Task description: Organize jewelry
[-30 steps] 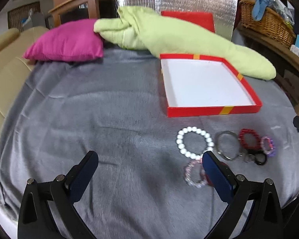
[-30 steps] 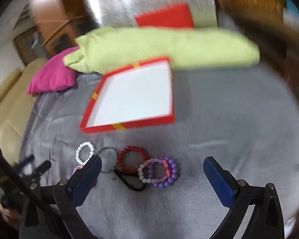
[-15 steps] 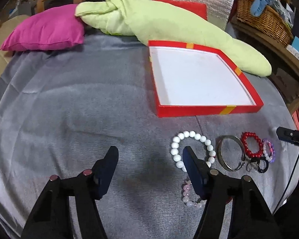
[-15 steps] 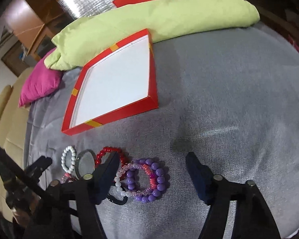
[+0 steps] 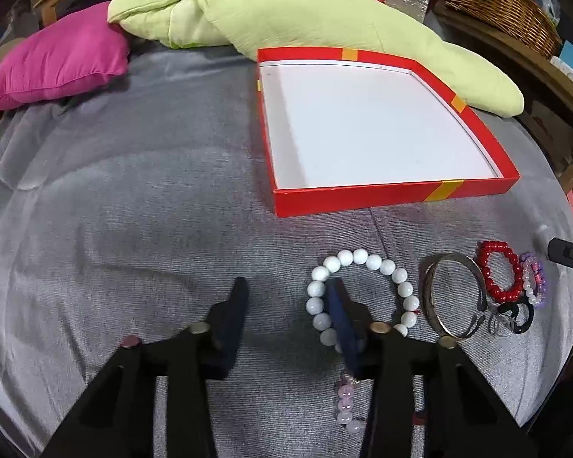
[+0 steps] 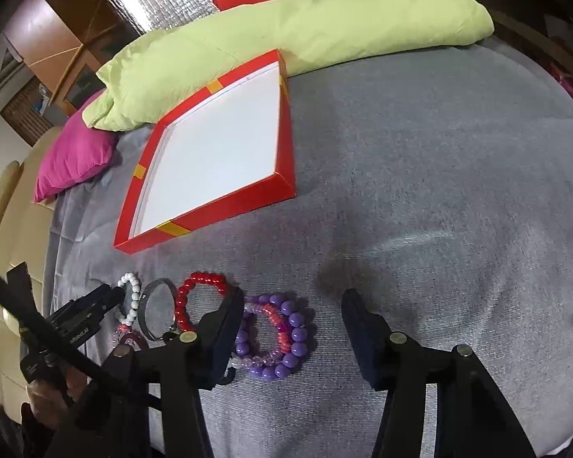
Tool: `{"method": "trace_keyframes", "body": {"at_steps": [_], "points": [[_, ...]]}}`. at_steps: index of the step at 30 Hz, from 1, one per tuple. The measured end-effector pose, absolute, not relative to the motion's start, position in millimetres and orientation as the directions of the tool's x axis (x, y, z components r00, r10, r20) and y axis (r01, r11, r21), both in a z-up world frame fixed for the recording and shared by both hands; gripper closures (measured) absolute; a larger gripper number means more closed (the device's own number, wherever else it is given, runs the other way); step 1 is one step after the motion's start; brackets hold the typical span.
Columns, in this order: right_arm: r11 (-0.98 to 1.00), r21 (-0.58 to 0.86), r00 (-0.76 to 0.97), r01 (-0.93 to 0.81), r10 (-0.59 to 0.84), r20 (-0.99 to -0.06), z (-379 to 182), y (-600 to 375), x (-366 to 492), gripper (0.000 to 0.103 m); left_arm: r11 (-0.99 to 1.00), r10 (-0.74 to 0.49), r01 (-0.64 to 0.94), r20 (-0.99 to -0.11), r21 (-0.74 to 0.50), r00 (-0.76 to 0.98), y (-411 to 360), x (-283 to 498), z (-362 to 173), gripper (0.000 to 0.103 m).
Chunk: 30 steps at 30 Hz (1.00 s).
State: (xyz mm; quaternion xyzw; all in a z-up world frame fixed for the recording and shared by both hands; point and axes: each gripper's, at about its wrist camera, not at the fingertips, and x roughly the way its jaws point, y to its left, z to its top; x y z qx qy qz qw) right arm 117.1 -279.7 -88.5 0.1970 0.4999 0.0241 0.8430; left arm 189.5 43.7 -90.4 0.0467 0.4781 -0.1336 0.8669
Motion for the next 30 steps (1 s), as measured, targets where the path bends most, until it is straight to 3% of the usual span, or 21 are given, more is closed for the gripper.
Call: {"method": "trace_keyframes", "body": {"at_steps": [2,6,12,23,30], "points": [[0.922,0.352,0.483,0.162,0.237,-0.843,-92,-282,117,0.064,0.958,-0.202,0.280,-0.838,-0.061,0.507,44,190,-90,0.077],[0.924,0.345,0.471,0.166,0.233,-0.851,-96,-281,116,0.069,0.958,-0.223,0.272,-0.833,-0.091,0.506,43,191,-92,0.092],[0.939,0.338,0.559,0.063,0.247,-0.792,-75,-268,111,0.069,0.961,-0.231,0.260,-0.799,-0.098,0.555,42,184,-89,0.093],[0.915,0.401,0.447,-0.035,0.374,-0.813,-87,-239,113,0.069,0.966,-0.221,0.247,-0.712,-0.069,0.666,46,167,-72,0.093],[0.967,0.250,0.430,-0.046,0.245,-0.869,-101,-207,117,0.070,0.965,-0.220,0.257,-0.702,-0.055,0.678,40,166,-69,0.093]]}}
